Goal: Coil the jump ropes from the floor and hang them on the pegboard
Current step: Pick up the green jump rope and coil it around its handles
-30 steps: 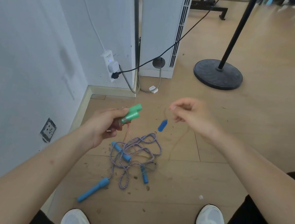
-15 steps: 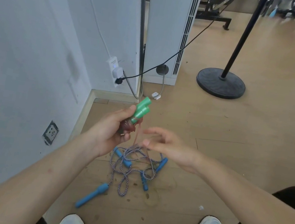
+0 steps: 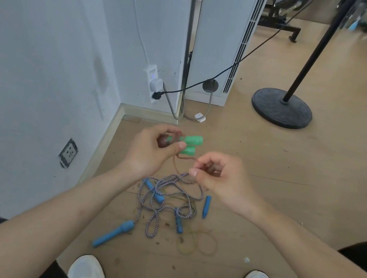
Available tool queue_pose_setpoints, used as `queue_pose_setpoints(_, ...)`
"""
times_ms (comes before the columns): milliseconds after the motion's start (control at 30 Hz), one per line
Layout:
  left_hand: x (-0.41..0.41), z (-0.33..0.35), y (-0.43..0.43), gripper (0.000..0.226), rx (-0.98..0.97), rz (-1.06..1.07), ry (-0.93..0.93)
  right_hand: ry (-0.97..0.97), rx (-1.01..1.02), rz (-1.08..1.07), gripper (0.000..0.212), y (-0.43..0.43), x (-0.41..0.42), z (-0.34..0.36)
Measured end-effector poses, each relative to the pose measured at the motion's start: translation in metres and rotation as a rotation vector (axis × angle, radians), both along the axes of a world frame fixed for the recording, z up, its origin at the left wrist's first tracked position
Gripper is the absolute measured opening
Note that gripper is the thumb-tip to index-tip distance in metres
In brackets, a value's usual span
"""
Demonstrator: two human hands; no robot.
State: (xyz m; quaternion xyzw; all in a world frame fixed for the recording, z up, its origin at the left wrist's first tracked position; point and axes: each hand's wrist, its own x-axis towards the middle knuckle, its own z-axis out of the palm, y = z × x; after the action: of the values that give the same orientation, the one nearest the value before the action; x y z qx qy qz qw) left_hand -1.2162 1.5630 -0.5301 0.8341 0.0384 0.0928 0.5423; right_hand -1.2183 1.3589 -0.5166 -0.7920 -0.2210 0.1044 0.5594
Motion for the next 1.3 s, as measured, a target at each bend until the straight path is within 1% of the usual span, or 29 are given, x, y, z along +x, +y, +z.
queue_pose_setpoints(67,-0.002,-0.001,0.000,0.039,0.131,-0.098,0.017,-0.010,0.080,-0.066,0.016,-0.003,0.004,0.007)
queue_pose_setpoints(133,-0.005,0.000,-0.002,0.041,0.233,-0.191,0.019,-0.047,0.085,-0.105,0.012,-0.008,0.009,0.013)
queue_pose_setpoints(200,-0.009,0.004,-0.005,0.039,0.233,-0.307,0.035,-0.065,0.065,-0.113,0.010,-0.011,0.013,0.016)
queue_pose_setpoints(300,-0.013,0.008,-0.011,0.022,0.199,-0.437,0.071,-0.023,0.052,-0.129,0.005,-0.014,0.019,0.016)
queue_pose_setpoints(400,-0.017,0.011,-0.016,0.031,0.112,-0.489,0.137,0.052,0.021,-0.129,0.008,-0.013,0.022,0.012)
queue_pose_setpoints(467,-0.018,0.013,-0.020,0.036,0.018,-0.487,0.164,0.116,0.034,-0.121,0.011,-0.009,0.020,0.009)
queue_pose_setpoints(567,-0.022,0.021,-0.024,0.039,0.002,-0.489,0.169,0.334,0.194,-0.126,0.015,-0.001,0.013,0.005)
queue_pose_setpoints(633,-0.023,0.021,-0.025,0.038,0.074,-0.460,0.159,0.482,0.302,-0.138,0.016,0.002,0.010,0.007)
queue_pose_setpoints(700,-0.024,0.020,-0.026,0.047,0.184,-0.395,0.120,0.599,0.374,-0.130,0.014,0.003,0.009,0.009)
queue_pose_setpoints(767,-0.024,0.018,-0.028,0.050,0.274,-0.325,0.051,0.699,0.441,-0.101,0.015,0.001,0.010,0.011)
queue_pose_setpoints(833,-0.023,0.017,-0.028,0.044,0.321,-0.283,0.010,0.767,0.463,-0.043,0.017,0.000,0.010,0.013)
queue_pose_setpoints(933,-0.020,0.015,-0.025,0.031,0.318,-0.242,-0.018,0.883,0.529,0.022,0.032,-0.003,0.013,0.015)
queue_pose_setpoints(1000,-0.019,0.013,-0.023,0.028,0.315,-0.246,-0.048,0.909,0.558,0.046,0.035,-0.005,0.014,0.015)
queue_pose_setpoints(1067,-0.018,0.013,-0.022,0.027,0.310,-0.260,-0.079,0.895,0.559,0.086,0.026,-0.004,0.013,0.014)
queue_pose_setpoints(1133,-0.019,0.013,-0.021,0.027,0.327,-0.278,-0.104,0.913,0.604,0.078,0.018,-0.002,0.012,0.012)
queue_pose_setpoints(1300,-0.024,0.014,-0.019,0.019,0.531,-0.286,-0.157,0.892,0.559,0.100,0.030,-0.006,0.010,0.018)
